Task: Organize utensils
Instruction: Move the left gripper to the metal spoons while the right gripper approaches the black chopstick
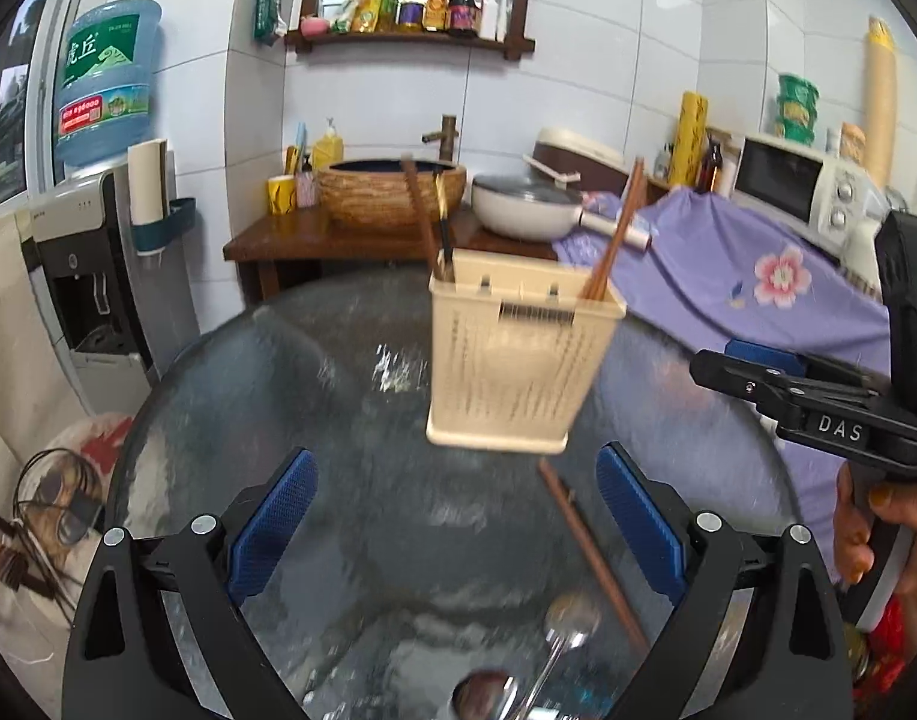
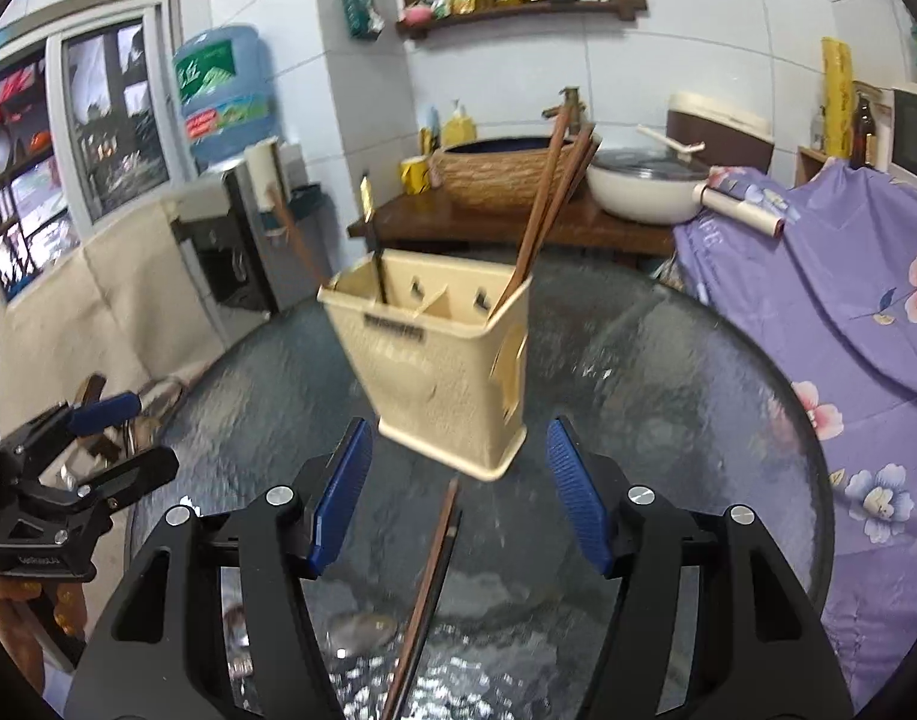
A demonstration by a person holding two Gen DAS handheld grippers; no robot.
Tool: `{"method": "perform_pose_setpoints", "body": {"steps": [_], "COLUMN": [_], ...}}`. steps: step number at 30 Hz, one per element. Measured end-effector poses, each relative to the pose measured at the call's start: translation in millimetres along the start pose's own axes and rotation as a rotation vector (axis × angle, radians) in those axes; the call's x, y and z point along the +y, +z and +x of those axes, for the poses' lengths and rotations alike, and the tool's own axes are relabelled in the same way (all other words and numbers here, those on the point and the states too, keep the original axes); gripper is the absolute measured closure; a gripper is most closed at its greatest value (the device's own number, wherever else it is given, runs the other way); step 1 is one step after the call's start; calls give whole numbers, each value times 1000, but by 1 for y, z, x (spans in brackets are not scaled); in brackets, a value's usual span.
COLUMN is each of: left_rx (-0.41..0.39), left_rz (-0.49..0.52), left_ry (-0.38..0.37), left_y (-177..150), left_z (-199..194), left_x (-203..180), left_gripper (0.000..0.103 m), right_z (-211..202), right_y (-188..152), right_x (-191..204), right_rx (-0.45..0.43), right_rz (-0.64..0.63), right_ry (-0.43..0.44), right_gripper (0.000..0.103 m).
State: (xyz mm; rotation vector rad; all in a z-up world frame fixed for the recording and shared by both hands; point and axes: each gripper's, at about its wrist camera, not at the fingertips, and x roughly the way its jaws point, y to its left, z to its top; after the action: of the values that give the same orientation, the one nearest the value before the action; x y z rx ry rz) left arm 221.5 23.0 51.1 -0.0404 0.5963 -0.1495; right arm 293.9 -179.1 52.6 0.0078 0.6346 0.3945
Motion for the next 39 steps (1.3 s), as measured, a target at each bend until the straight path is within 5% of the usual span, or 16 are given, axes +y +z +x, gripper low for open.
{"method": "perform_pose_setpoints", "body": {"steps": [14,21,24,39], "left_rx": [211,247,265,312], "left_rz": [-84,26,83,121], "left_ry": [-33,-86,-100,-121], "left_y": [-89,-101,-102,-108], "left_z": [10,18,24,38], "left_x": [23,-9,-24,-39], "left_gripper": [39,39,39,39], "right_z": [44,56,62,95], "right_y": [-82,-95,-92,-98], "right_x": [18,5,-4,1], "right_rx": [191,236,265,347], "right_rz": [-50,12,62,1], "right_ry": [23,-1,6,-74], "right_gripper": [42,43,56,67]}}
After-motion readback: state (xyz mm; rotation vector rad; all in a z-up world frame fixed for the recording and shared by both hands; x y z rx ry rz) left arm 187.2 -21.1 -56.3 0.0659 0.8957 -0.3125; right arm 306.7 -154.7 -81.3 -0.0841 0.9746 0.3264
